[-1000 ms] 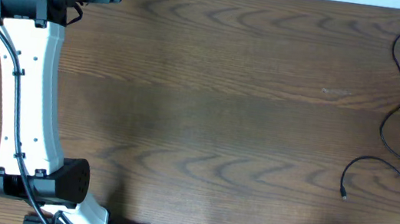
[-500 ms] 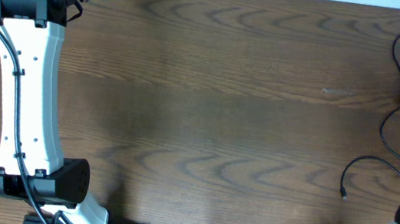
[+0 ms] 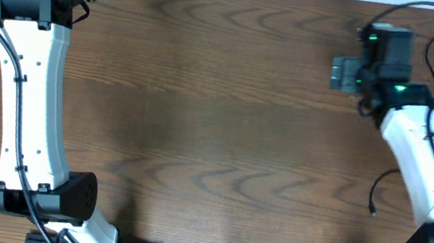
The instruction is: Untangle cables
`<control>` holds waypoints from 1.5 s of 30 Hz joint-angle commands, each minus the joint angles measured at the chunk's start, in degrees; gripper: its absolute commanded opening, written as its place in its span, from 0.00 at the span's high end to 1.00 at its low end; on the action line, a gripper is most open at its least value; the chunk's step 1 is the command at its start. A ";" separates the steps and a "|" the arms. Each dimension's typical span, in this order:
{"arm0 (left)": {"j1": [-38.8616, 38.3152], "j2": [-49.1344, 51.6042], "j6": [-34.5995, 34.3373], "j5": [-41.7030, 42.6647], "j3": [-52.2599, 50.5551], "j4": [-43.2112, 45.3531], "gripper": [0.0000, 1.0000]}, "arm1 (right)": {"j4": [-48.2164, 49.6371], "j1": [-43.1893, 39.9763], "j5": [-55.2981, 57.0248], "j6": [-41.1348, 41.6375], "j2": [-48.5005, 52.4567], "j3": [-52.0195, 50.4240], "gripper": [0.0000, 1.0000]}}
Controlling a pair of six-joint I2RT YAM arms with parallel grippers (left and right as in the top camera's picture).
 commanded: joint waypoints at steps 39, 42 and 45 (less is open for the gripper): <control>-2.12 -5.46 -0.02 -3.34 -3.34 4.39 0.20 | -25.57 3.85 14.62 8.61 -33.48 10.32 0.98; -2.12 -5.46 0.00 -3.34 -3.34 4.39 0.19 | -33.46 8.39 21.09 10.01 -40.63 10.19 0.99; -2.10 -5.46 0.00 -3.39 -3.34 4.42 0.20 | -39.32 11.72 22.45 13.09 -46.29 10.19 0.98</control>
